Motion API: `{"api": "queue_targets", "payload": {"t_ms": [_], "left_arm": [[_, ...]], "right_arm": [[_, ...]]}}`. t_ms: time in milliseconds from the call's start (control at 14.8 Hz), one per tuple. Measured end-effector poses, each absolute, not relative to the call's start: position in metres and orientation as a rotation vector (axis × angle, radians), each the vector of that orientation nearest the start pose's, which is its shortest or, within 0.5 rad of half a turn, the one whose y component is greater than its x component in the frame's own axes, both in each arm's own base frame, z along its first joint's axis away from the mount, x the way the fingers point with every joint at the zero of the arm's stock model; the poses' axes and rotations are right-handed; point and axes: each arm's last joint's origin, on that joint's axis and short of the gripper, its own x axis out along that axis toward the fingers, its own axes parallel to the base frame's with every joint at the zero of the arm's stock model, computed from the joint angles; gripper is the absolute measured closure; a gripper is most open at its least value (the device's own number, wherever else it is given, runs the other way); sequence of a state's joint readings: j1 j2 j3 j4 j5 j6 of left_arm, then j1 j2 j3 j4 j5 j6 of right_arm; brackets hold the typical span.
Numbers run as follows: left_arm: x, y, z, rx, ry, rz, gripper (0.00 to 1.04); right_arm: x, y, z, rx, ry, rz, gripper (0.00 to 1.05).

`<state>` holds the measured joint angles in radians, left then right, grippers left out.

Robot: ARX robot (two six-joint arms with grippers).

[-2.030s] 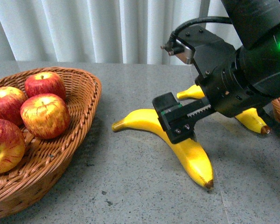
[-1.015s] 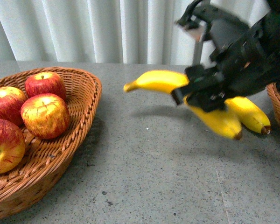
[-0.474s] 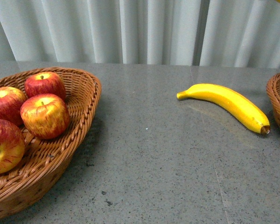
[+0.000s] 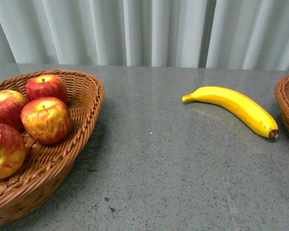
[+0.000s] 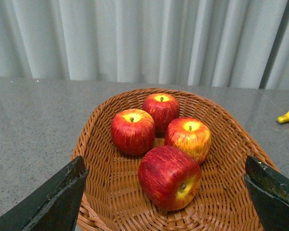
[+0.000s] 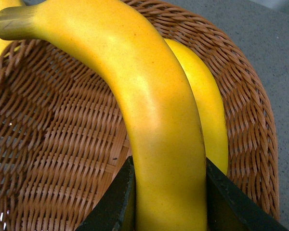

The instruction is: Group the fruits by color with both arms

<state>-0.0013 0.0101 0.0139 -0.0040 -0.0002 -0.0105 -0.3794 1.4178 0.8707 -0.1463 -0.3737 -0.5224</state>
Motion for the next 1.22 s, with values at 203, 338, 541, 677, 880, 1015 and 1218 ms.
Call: {"api": "queue_targets", "payload": {"t_ms": [203,338,541,677,880,1015,1218], "left_arm": [[0.097,0.000,0.167,-0.010,0.000,-0.001,0.07],[0.097,0.000,0.167,-0.010,0.000,-0.001,0.07],[0.097,0.000,0.167,-0.010,0.000,-0.001,0.07],[0.097,0.000,0.167,-0.010,0.000,-0.001,0.07],[0.097,0.000,0.167,-0.010,0.000,-0.001,0.07],[0.097,0.000,0.167,-0.010,0.000,-0.001,0.07],[0.097,0.000,0.167,-0.010,0.000,-0.001,0.07]], "right_arm": [[0.275,-0.091,0.239,-0.247,0.598,0.199,0.40],[0.279,-0.081,0.261,-0.239,0.546,0.219,0.14],[0.296,-0.042,0.298,-0.207,0.458,0.283,0.06],[0.316,-0.002,0.311,-0.215,0.439,0.348,0.07],[0.351,0.065,0.296,-0.228,0.497,0.444,0.07],[0.371,0.101,0.280,-0.242,0.539,0.474,0.07],[0.389,0.131,0.250,-0.274,0.612,0.502,0.07]]}}
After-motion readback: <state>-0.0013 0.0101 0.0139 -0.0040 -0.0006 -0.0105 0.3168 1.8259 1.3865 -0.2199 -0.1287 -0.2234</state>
